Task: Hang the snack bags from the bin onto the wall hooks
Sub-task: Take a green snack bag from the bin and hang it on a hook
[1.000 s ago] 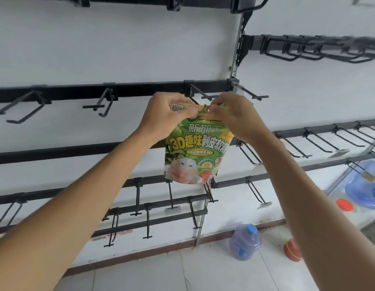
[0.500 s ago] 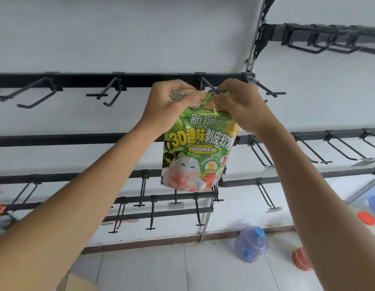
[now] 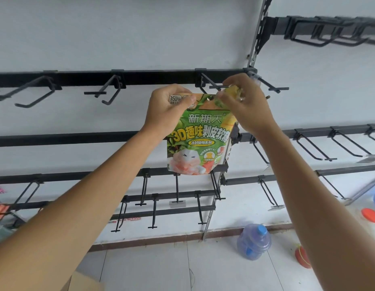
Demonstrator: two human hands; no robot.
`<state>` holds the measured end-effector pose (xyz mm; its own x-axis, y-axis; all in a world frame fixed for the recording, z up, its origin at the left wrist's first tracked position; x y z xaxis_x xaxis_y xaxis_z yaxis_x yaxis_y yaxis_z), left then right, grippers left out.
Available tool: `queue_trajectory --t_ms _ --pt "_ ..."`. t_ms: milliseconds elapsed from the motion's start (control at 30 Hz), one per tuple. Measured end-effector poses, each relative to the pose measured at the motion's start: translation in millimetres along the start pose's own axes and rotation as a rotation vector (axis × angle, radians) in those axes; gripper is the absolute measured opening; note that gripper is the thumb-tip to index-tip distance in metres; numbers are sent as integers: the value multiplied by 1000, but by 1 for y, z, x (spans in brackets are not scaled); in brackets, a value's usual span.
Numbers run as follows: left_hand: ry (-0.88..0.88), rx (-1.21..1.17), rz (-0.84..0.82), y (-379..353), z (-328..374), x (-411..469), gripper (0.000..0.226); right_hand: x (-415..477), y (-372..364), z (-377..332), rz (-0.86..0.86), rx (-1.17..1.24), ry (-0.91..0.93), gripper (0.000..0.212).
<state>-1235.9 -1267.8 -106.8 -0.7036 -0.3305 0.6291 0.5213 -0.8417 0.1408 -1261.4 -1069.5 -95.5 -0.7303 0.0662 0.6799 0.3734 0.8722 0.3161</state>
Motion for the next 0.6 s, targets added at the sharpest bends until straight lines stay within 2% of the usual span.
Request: queue_trajectory --t_ms 100,267,433,500,600 --pt "7 15 44 -6 -8 4 14 -10 -11 13 22 86 -95 39" --pt "7 75 110 -13 -20 16 2 -7 -30 18 154 87 -122 35" --pt "-18 109 127 -14 -22 17 5 -9 -35 25 150 78 -133 38" --pt "-36 126 144 -12 -21 12 14 -14 -34 27 135 100 -133 49" --pt "-41 170 162 -3 -26 -3 45 -28 -33 31 98 109 -147 72"
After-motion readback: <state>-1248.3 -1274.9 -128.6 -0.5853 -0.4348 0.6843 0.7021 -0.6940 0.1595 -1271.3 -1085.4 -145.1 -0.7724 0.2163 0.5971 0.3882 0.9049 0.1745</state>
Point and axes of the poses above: each hand's wrist, its own x-axis towards the middle knuckle, its own y-axis out of the back of the hand, z = x × y, the point moved 2 cm from there along x, towards the middle knuckle, and after that the axes turned 15 degrees about z, right-handed, at the moved point
